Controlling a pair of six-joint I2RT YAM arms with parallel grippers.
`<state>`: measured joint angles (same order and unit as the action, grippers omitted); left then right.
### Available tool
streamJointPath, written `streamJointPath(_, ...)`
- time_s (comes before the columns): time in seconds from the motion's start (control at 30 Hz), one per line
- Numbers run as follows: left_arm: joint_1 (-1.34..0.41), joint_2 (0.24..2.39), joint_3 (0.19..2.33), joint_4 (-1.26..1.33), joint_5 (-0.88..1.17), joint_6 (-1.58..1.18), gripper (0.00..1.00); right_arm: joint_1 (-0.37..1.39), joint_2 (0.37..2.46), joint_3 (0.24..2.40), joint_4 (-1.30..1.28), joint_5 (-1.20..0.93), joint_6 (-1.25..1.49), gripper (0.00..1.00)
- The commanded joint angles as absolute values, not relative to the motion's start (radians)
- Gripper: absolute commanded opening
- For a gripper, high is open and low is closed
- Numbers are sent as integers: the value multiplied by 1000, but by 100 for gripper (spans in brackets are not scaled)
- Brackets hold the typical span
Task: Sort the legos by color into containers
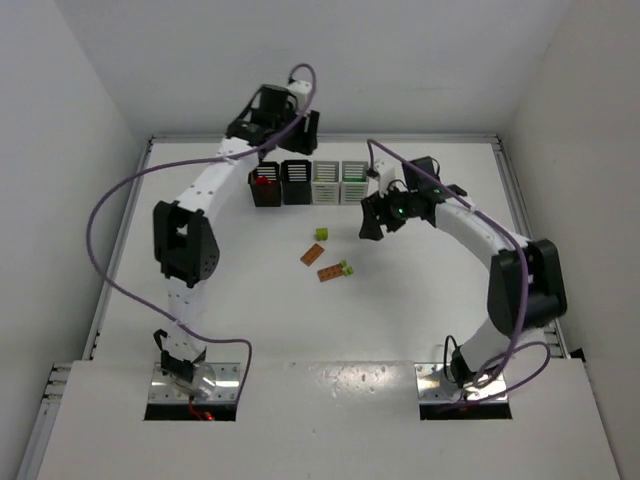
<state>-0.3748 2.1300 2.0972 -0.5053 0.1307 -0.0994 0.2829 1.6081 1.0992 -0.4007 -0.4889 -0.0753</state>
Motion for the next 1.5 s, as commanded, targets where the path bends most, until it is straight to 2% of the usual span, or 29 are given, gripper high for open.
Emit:
streamJointPath(0.0,-267,1840,2014,-463,103,-129,68,325,1760,1271,-322,-529,-23,74)
streamJointPath(0.1,-201,1700,1883,-463,80,-109,69,389,1841,1371,-340,-494,38,75)
streamJointPath(0.3,-89,1523,1683,-451,67,-72,72,501,2008,1500,-374,-404,171,84)
streamJointPath(0.53,32,1437,1572,-451,103,-61,72,549,2107,1583,-399,-206,268,84)
streamJointPath(0.63,55,1427,1548,-451,130,-61,73,558,2126,1592,-399,-126,291,81)
streamJointPath(0.83,93,1417,1483,-431,158,-61,73,568,2177,1601,-396,-117,291,78)
streamJointPath(0.97,114,1408,1465,-422,178,-61,73,577,2198,1601,-396,-117,291,70)
streamJointPath(1.13,135,1399,1445,-411,189,-61,73,577,2207,1611,-387,-126,291,39)
streamJointPath(1.33,135,1367,1352,-387,238,-34,73,577,2136,1602,-400,-152,247,15)
streamJointPath(1.47,144,1321,1270,-377,345,50,73,577,1982,1578,-413,-211,203,13)
